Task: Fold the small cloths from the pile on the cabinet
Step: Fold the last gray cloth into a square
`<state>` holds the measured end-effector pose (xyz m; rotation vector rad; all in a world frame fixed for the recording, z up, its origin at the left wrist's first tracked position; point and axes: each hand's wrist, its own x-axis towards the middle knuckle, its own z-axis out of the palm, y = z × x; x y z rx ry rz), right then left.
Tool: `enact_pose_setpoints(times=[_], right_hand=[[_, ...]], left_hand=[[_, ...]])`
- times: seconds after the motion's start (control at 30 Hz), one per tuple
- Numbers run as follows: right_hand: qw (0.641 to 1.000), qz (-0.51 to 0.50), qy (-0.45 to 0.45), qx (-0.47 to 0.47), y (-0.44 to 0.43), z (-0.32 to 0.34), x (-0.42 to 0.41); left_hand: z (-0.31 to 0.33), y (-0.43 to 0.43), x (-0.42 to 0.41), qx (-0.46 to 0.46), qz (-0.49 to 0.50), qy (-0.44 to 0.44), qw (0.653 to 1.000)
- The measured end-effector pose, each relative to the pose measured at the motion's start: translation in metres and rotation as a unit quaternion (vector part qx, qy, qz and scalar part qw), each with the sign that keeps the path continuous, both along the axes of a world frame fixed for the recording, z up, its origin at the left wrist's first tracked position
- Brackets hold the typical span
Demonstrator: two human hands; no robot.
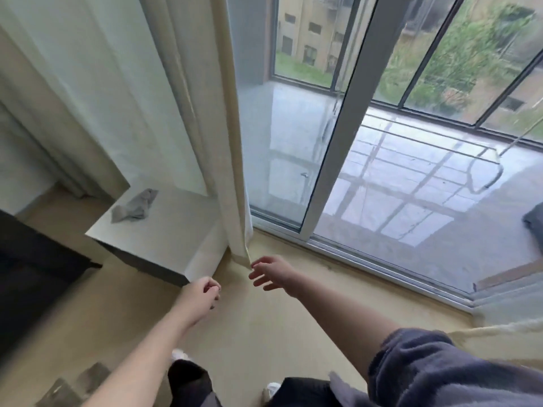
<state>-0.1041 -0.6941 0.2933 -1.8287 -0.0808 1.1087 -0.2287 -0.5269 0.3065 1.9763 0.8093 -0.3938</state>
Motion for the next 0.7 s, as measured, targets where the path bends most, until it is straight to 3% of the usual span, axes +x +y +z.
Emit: enact_pose_setpoints(times=[0.23, 0.43, 0.7], right_hand=[[0.998, -0.053, -0.012, -0.011, 0.225, -0.042, 0.047], [0.986, -0.157, 0.022, -0.059, 0.397, -0.080, 0.086], [0.968, -0.197, 0.022, -0.153, 0.532, -0.174, 0.109]], left_hand=[[-0.060, 0.244, 0.067, 0.045, -0.051, 0.058, 0.996], [-0.089, 0.441, 0.145, 0.104, -0.165, 0.132, 0.972], [-0.181, 0.553, 0.226, 0.215, -0.234, 0.158, 0.935]])
